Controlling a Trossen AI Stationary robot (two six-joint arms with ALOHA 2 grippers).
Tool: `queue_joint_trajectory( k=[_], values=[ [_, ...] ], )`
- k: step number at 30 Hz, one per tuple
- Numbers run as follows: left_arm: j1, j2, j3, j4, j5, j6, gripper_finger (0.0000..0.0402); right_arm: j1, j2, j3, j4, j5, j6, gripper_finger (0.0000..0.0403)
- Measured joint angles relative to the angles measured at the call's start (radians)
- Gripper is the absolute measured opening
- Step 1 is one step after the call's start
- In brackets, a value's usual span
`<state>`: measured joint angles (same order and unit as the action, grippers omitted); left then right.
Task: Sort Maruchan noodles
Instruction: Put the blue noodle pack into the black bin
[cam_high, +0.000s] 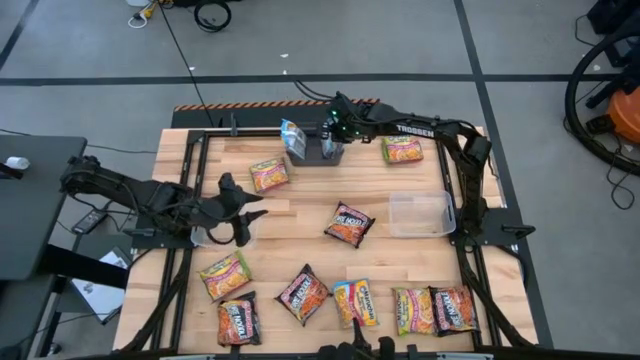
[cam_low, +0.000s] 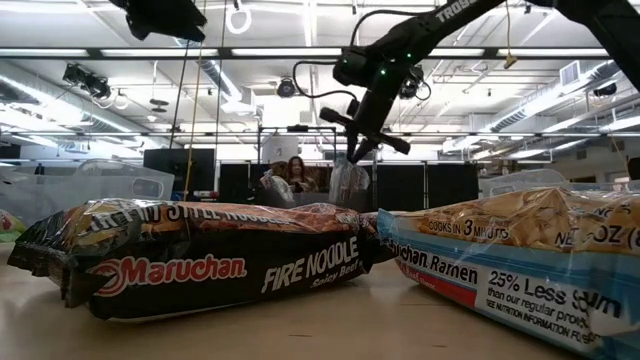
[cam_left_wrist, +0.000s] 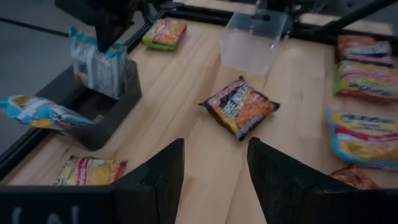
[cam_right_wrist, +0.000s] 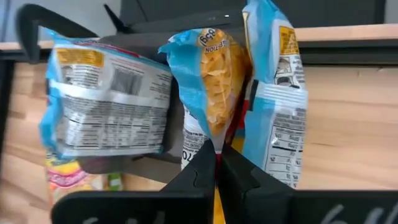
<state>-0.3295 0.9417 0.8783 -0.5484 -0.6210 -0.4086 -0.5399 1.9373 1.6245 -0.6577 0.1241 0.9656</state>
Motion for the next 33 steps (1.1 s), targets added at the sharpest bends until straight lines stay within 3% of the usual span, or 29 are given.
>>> queue_joint_trajectory(
  k=[11,21,27,33],
  values=[
    [0.134,0.129,0.000,0.020,-0.009,0.001,0.0181,0.000,0.000,0.000,-0.010,0.091,-0.096,0.0087],
    [0.226,0.214,-0.001,0.114,-0.014,0.083,0.0181,0.028,-0.076,0.000,-0.022,0.146,-0.272,0.0094],
    [0.203,0.213,-0.104,0.336,0.042,0.132,0.0181,0.150,-0.193,0.000,-0.076,0.273,-0.468,0.0096],
    [0.190,0.223,-0.260,0.536,0.047,0.127,0.0181,0.394,-0.301,-0.040,-0.160,0.396,-0.575,0.0097]
  ],
)
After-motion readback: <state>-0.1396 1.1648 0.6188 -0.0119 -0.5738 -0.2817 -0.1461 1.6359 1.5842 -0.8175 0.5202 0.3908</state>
